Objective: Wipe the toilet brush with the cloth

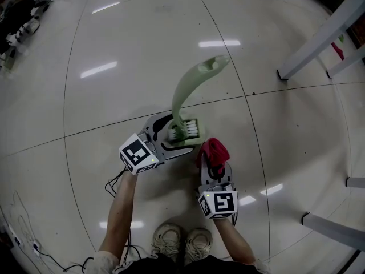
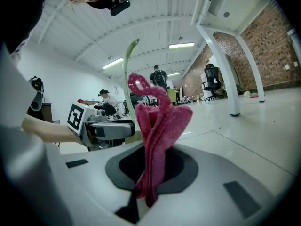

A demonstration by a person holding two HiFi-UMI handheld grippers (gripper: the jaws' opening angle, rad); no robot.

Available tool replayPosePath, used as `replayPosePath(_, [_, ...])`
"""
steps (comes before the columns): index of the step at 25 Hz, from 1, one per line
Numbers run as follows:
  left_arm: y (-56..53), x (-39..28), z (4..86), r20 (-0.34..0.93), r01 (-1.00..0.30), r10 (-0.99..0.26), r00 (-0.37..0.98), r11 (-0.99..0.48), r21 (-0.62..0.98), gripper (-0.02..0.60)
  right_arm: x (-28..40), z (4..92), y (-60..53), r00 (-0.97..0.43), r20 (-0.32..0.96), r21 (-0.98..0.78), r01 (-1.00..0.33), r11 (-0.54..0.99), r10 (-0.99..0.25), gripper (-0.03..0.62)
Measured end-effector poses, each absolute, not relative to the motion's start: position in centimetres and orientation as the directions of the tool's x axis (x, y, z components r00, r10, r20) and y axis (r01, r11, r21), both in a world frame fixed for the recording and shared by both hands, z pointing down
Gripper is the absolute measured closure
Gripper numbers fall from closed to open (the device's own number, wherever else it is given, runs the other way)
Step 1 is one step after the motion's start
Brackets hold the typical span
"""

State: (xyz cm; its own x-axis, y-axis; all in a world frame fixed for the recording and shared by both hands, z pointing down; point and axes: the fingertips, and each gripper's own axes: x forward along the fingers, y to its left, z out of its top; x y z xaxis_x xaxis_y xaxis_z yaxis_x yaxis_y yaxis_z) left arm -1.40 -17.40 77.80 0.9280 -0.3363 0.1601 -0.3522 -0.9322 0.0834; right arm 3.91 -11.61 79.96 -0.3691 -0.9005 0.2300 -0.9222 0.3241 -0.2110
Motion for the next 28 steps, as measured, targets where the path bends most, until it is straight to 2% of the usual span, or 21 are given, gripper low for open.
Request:
replayPosePath(7, [-17.4,-1.2,77.6,0.118,-0.329,-0.312,0.943,-0.930,0.163,0.120,3.4,80.1,-13.1,-0.395,0.227,-0.197,-0.914,0.355,-0.890,0.563])
replayPosePath(28, [-12.6,-2.7,77.8,0.128,-0.382,-0.364,0.923,-0.908,0.172,0.121,5.4,79.9,-20.0,-0.389,0.240,-0.044,-0.919,0.391,-0.889,0.563])
